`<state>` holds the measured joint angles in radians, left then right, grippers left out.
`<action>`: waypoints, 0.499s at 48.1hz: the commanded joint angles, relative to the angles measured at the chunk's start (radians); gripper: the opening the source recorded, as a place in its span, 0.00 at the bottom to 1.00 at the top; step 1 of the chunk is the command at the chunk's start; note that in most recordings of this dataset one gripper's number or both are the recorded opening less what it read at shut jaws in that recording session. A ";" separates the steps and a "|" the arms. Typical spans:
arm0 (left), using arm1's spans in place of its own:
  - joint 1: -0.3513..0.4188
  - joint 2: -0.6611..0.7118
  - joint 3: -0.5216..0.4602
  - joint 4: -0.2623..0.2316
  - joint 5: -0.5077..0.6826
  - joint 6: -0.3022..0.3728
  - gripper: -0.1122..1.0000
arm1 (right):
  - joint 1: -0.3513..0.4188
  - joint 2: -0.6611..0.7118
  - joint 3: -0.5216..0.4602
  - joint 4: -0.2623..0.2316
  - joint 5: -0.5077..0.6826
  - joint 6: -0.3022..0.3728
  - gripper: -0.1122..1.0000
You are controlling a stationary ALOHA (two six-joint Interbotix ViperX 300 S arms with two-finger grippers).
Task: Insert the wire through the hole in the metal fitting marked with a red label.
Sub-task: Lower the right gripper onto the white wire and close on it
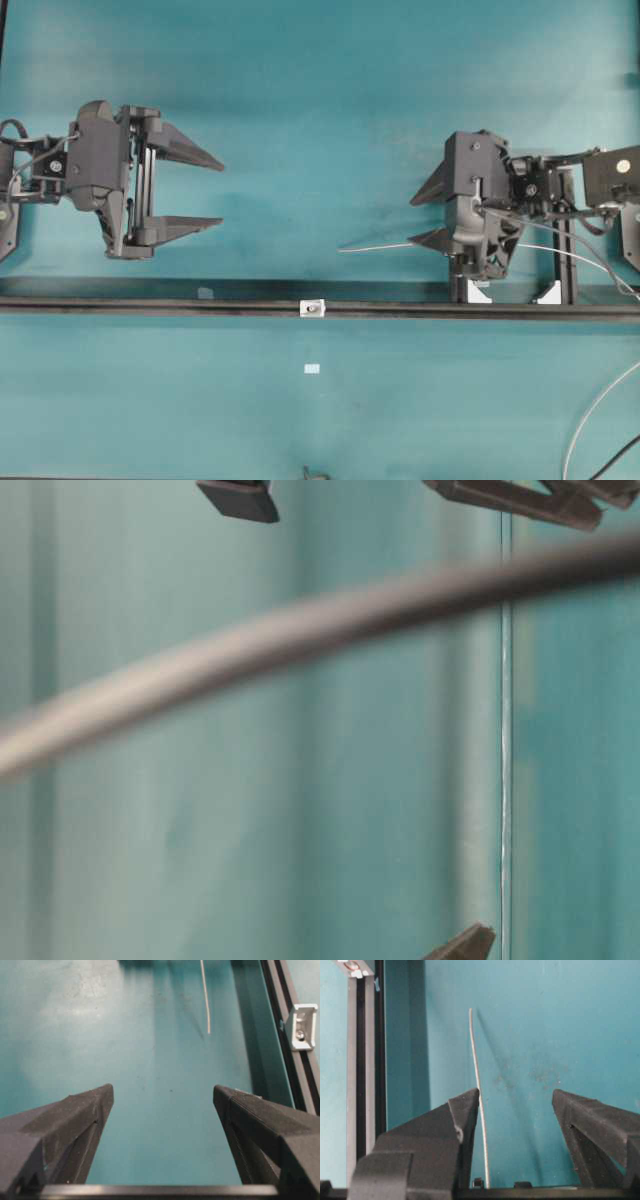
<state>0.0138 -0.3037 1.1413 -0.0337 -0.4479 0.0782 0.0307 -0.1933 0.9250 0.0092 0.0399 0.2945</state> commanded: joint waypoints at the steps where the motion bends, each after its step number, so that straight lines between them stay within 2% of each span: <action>1: 0.003 -0.006 -0.009 -0.005 -0.005 -0.002 0.58 | 0.008 0.002 -0.023 0.002 -0.014 0.002 0.67; 14: 0.003 -0.005 -0.011 -0.003 -0.005 -0.002 0.58 | 0.025 0.057 -0.037 0.002 -0.074 0.005 0.68; 24: 0.003 -0.005 -0.005 -0.003 -0.003 -0.002 0.58 | 0.026 0.092 -0.043 -0.002 -0.097 0.046 0.68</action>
<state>0.0138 -0.3022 1.1413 -0.0337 -0.4479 0.0782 0.0537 -0.1012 0.9020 0.0092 -0.0460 0.3344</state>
